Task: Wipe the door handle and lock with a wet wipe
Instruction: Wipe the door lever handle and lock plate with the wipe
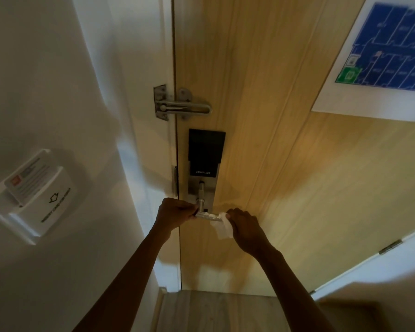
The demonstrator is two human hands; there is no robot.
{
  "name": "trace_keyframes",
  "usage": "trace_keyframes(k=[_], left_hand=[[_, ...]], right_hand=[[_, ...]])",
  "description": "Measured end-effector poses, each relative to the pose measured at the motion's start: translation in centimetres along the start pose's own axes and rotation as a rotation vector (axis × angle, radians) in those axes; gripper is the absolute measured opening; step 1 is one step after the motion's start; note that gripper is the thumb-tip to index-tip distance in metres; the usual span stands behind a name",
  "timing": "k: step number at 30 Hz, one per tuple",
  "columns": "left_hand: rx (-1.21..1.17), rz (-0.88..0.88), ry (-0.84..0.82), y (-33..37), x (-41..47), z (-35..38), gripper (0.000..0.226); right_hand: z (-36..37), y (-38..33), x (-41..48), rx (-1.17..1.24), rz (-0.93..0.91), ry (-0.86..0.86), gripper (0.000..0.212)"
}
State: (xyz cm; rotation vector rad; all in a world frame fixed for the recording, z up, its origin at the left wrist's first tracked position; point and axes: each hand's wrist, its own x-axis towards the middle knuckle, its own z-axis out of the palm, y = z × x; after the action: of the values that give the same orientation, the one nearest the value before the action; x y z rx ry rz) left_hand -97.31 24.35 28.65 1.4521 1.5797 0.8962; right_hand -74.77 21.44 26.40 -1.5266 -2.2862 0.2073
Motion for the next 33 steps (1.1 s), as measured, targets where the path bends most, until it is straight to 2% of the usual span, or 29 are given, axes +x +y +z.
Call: trace_keyframes(k=[3,7,10,12,14,16,17,20,22,25,27,31,33], left_hand=[[-0.027,0.002,-0.002,-0.1,0.0,-0.1,0.009],[-0.043,-0.011,-0.012,-0.1,0.1,-0.1,0.01],[-0.053,-0.022,-0.032,-0.1,0.1,-0.2,0.008],[-0.05,-0.024,-0.049,-0.2,0.2,-0.2,0.01],[-0.055,-0.031,-0.07,-0.3,0.4,-0.3,0.016],[-0.067,-0.044,-0.087,-0.4,0.5,-0.4,0.018],[-0.102,-0.069,-0.093,-0.3,0.4,-0.5,0.016],[-0.198,-0.108,-0.107,-0.1,0.4,-0.8,0.006],[-0.229,-0.133,-0.099,0.2,0.2,-0.7,0.006],[-0.324,-0.226,-0.092,0.5,-0.1,-0.5,0.007],[-0.34,-0.245,-0.08,0.7,-0.2,-0.4,0.012],[-0.35,-0.26,-0.051,0.5,0.2,-0.2,0.017],[-0.362,-0.272,-0.06,0.7,0.3,-0.2,0.014]], right_hand=[[-0.3,1.1,-0.4,0.018,0.092,0.026,0.02],[0.7,-0.6,0.3,0.058,0.052,0.006,0.022],[0.1,-0.1,0.6,0.195,0.179,-0.032,0.021],[-1.1,0.3,0.5,0.304,0.24,0.034,0.026],[-1.7,-0.1,0.9,0.391,0.268,0.172,0.031],[-1.6,-1.2,2.0,0.43,0.306,0.284,0.034],[-1.4,-1.7,2.5,0.418,0.29,0.284,0.035],[-0.2,-2.7,2.1,0.253,0.158,0.106,0.038],[0.3,-2.8,1.0,0.144,0.109,0.06,0.042],[0.1,-2.4,1.6,0.186,0.149,0.073,0.047],[-0.4,-2.2,2.6,0.241,0.194,0.032,0.043],[0.2,-2.3,2.7,0.077,0.144,-0.124,0.034],[0.6,-2.1,2.3,0.08,0.139,-0.092,0.032]])
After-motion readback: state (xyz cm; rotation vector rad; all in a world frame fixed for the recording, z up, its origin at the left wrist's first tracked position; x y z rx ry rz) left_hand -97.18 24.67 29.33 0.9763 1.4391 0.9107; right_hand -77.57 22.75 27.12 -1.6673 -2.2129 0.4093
